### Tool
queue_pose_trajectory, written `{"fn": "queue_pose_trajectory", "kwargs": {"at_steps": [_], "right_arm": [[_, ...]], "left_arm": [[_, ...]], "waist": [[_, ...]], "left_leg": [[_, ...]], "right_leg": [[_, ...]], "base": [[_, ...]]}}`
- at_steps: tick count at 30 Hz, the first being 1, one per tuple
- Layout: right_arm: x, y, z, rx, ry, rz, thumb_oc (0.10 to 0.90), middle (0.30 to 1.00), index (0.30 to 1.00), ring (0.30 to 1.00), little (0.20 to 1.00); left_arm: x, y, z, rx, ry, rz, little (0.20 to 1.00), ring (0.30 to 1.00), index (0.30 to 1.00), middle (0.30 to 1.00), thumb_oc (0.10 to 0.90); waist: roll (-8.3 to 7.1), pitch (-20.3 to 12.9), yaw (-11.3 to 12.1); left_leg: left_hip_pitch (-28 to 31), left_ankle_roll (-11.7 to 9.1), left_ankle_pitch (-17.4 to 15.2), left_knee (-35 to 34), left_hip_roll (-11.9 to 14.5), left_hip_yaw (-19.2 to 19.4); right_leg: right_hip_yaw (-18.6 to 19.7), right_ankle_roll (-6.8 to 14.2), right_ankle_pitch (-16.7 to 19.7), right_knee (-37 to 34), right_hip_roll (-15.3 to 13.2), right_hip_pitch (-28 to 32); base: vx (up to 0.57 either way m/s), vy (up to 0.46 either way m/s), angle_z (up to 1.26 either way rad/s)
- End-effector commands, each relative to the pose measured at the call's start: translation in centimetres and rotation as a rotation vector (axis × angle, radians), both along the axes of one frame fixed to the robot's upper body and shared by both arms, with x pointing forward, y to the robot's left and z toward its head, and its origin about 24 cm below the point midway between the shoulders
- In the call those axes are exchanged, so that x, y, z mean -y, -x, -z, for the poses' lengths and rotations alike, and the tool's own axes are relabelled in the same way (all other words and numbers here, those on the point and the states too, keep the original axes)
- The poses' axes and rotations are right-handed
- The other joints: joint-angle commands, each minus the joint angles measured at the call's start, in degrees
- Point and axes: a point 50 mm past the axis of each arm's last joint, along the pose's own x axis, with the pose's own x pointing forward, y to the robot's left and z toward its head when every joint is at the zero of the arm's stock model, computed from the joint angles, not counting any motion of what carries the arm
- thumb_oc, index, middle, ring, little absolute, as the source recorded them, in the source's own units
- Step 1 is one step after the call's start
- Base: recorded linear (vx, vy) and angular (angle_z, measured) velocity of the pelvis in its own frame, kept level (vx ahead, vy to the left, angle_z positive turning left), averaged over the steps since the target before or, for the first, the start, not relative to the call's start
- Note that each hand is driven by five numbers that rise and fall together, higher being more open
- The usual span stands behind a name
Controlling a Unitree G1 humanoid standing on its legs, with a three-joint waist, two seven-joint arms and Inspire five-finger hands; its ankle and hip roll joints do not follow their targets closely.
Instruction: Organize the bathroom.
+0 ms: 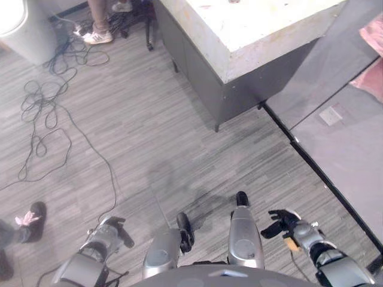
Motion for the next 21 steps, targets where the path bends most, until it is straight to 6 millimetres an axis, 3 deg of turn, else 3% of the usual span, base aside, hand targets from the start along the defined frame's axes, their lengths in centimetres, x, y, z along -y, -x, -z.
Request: {"fn": "queue_pose_trajectory", "kwargs": {"at_steps": [1, 5, 6, 12, 15, 16, 17, 18, 20, 21], "right_arm": [[1.4, 0.6, -0.4, -0.015, 0.051, -0.016, 0.8, 0.9, 0.9, 0.9, 0.9], [1.1, 1.1, 0.1, -0.028, 0.038, -0.027, 0.8, 0.9, 0.9, 0.9, 0.9], [0.8, 1.9, 0.6, -0.048, 0.022, -0.024, 0.8, 0.9, 0.9, 0.9, 0.9], [0.9, 2.7, 1.0, -0.063, 0.007, -0.006, 0.8, 0.9, 0.9, 0.9, 0.9], [1.1, 3.1, 1.2, -0.068, 0.002, 0.008, 0.8, 0.9, 0.9, 0.9, 0.9], [0.9, 3.1, 1.2, -0.067, -0.003, 0.008, 0.8, 0.9, 0.9, 0.9, 0.9], [0.7, 3.0, 1.2, -0.066, -0.002, -0.002, 0.8, 0.9, 0.9, 0.9, 0.9], [0.5, 2.8, 1.2, -0.064, 0.002, -0.014, 0.8, 0.9, 0.9, 0.9, 0.9], [0.4, 2.6, 1.2, -0.057, 0.002, -0.012, 0.8, 0.9, 0.9, 0.9, 0.9], [0.2, 2.4, 1.2, -0.047, -0.001, -0.006, 0.8, 0.9, 0.9, 0.9, 0.9]], "left_arm": [[-3.1, -0.1, -1.5, 0.053, -0.074, -0.068, 0.9, 0.9, 0.9, 0.9, 0.8], [-2.5, 0.0, -1.1, 0.056, -0.075, -0.08, 0.9, 0.9, 0.9, 0.9, 0.8], [-1.7, -0.1, -0.8, 0.049, -0.054, -0.06, 0.9, 0.9, 0.9, 0.9, 0.8], [-0.2, -0.5, -0.4, 0.051, -0.025, -0.011, 0.9, 0.9, 0.9, 0.9, 0.8], [0.1, 0.3, 0.1, 0.054, -0.009, -0.067, 0.9, 0.9, 0.9, 0.9, 0.8], [0.0, 0.6, 0.2, 0.059, -0.004, -0.1, 0.9, 0.9, 0.9, 0.9, 0.8], [-0.1, 0.8, 0.3, 0.06, -0.009, -0.123, 0.9, 0.9, 0.9, 0.9, 0.8], [-0.2, 1.1, 0.4, 0.057, -0.01, -0.155, 0.9, 0.9, 0.9, 0.9, 0.8], [-0.3, 1.4, 0.5, 0.047, -0.011, -0.176, 0.9, 0.9, 0.9, 0.9, 0.8], [-0.5, 1.8, 0.6, 0.037, -0.015, -0.187, 0.9, 0.9, 0.9, 0.9, 0.8]], "waist": [[-2.85, 1.0, -2.4], [-2.74, -0.1, -3.3], [-2.32, -1.3, -3.6], [-1.64, -2.1, -4.5], [-0.89, -3.0, -4.9], [-1.84, -3.4, -4.7], [-2.97, -3.2, -4.2], [-3.93, -2.5, -3.3], [-4.22, -1.9, -2.5], [-4.3, -1.4, -1.8]], "left_leg": [[3.3, -0.7, -4.4, 3.4, -3.2, -0.3], [2.4, -1.5, -3.5, 5.6, -2.9, -0.6], [0.8, -2.8, -0.2, 8.7, -2.7, -2.8], [1.3, -3.7, 0.1, 10.5, -2.3, -4.3], [2.4, -6.7, 5.9, 20.0, -0.9, -6.5], [-0.7, -7.9, 10.3, 30.0, -0.5, -8.6], [-5.5, -7.4, 10.8, 38.3, -0.8, -10.1], [-10.9, -6.0, 9.7, 41.5, -1.0, -11.3], [-13.7, -5.0, 8.7, 39.5, -0.1, -11.8], [-14.0, -4.5, 8.4, 33.8, 1.3, -11.8]], "right_leg": [[-5.8, 0.1, 5.2, -8.3, 0.0, -0.8], [-2.8, -2.1, 1.5, -9.2, 2.8, 3.5], [-1.8, -3.5, 0.2, -8.4, 4.0, 4.8], [-1.1, -4.4, -0.6, -8.0, 4.6, 5.2], [-1.1, -6.6, -2.0, -8.5, 5.4, 6.8], [-0.8, -7.7, -2.0, -8.9, 5.2, 7.5], [-0.2, -8.4, -1.9, -8.9, 4.7, 7.9], [0.5, -8.7, -2.0, -8.4, 4.6, 8.6], [1.0, -8.8, -2.4, -7.9, 5.0, 9.1], [1.5, -8.5, -3.1, -7.5, 5.4, 9.6]], "base": [[0.25, 0.047, 0.75], [0.23, -0.062, -0.15], [0.24, -0.073, 0.19], [0.17, -0.035, 0.23], [0.13, -0.054, 0.04], [0.07, -0.075, 0.07], [0.09, -0.047, 0.09], [0.06, -0.003, 0.04], [0.11, 0.075, -0.1], [0.26, 0.254, -0.85]]}}
